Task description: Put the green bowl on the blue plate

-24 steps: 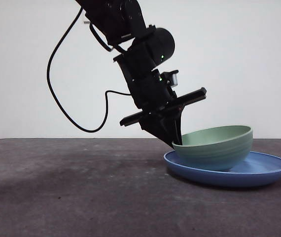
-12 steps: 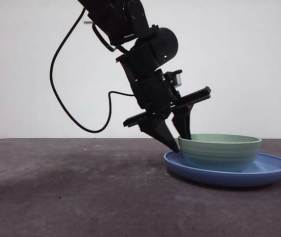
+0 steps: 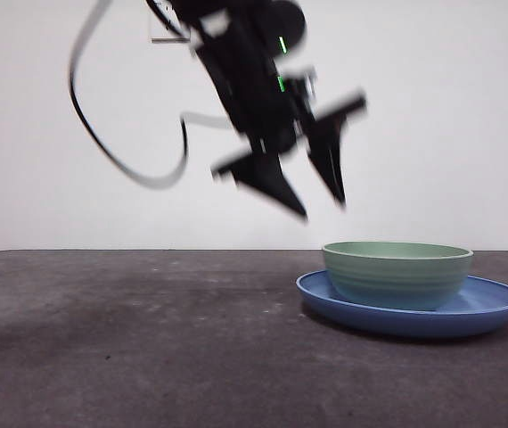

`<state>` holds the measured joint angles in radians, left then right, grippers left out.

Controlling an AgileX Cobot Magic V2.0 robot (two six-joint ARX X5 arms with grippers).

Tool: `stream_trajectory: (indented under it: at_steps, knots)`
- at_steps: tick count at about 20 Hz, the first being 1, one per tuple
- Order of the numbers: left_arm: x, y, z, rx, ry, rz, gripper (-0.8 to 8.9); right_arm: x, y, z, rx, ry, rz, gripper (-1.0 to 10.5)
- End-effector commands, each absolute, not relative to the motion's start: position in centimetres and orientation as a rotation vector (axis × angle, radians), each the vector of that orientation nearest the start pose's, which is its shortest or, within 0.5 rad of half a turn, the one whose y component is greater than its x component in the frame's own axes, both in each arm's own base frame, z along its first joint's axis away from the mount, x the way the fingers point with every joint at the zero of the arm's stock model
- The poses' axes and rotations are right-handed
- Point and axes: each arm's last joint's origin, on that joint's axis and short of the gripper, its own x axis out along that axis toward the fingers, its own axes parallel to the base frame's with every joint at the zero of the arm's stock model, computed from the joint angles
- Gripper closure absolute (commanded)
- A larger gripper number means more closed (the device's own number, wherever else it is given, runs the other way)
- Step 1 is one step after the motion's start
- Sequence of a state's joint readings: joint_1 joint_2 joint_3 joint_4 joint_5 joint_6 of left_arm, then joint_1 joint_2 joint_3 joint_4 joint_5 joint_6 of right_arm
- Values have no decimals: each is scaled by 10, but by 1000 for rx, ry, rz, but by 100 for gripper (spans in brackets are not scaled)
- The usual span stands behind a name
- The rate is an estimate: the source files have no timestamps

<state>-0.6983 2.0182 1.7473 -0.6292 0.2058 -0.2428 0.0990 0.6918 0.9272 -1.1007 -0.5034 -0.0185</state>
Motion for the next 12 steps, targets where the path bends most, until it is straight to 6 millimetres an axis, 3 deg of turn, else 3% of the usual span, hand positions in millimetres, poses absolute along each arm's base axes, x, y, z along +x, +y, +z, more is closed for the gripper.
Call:
stream_trajectory:
  at_steps: [1, 7, 9, 12]
  knots:
    - [326, -277, 306, 14, 894, -755, 565, 100, 24, 322, 163, 836, 573, 599]
    - [273, -223, 394, 41, 752, -786, 564, 100, 24, 322, 163, 836, 573, 599]
    - [257, -203, 406, 64, 740, -783, 564, 100, 24, 322, 162, 836, 574, 599]
    - [234, -174, 401, 68, 754, -754, 564, 100, 24, 322, 162, 836, 574, 599]
